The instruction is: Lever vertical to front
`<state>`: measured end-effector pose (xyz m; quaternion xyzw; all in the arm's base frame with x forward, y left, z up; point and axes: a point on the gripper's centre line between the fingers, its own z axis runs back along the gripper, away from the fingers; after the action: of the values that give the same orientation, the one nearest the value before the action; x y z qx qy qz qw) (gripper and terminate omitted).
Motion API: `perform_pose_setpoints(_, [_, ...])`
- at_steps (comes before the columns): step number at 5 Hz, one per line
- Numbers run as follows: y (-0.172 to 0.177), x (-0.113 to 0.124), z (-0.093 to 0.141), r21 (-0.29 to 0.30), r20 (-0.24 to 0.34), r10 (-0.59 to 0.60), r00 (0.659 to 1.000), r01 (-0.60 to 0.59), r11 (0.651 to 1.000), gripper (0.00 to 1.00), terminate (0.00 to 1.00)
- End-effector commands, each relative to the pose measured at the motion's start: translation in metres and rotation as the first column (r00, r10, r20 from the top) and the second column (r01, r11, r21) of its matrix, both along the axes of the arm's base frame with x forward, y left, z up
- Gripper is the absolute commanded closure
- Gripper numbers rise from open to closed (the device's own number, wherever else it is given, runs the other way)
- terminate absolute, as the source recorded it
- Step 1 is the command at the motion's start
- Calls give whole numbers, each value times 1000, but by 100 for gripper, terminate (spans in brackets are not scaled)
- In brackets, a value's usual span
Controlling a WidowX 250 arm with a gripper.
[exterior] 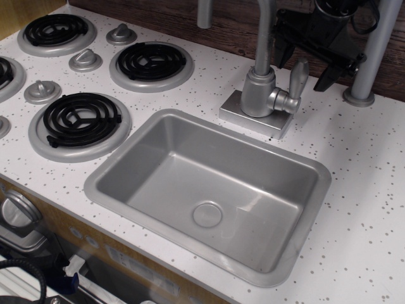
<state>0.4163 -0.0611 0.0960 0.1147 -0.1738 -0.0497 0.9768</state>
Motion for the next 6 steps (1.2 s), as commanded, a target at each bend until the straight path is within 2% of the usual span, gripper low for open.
perform_pose_setpoints(1, [1,18,25,-14,65,-20,998,21,1000,0,0])
perform_pose_setpoints(2, [0,15,22,-36,43,6,999,-5,999,100,0])
perform_pose_setpoints(4, [2,11,9,-61,6,39,999,-38,997,100,0])
perform_pose_setpoints(5, [1,3,6,-70,-24,70,997,-72,995,100,0])
perform_pose_setpoints(6, [-5,-18,8,-64,-84,128,988,-134,989,100,0])
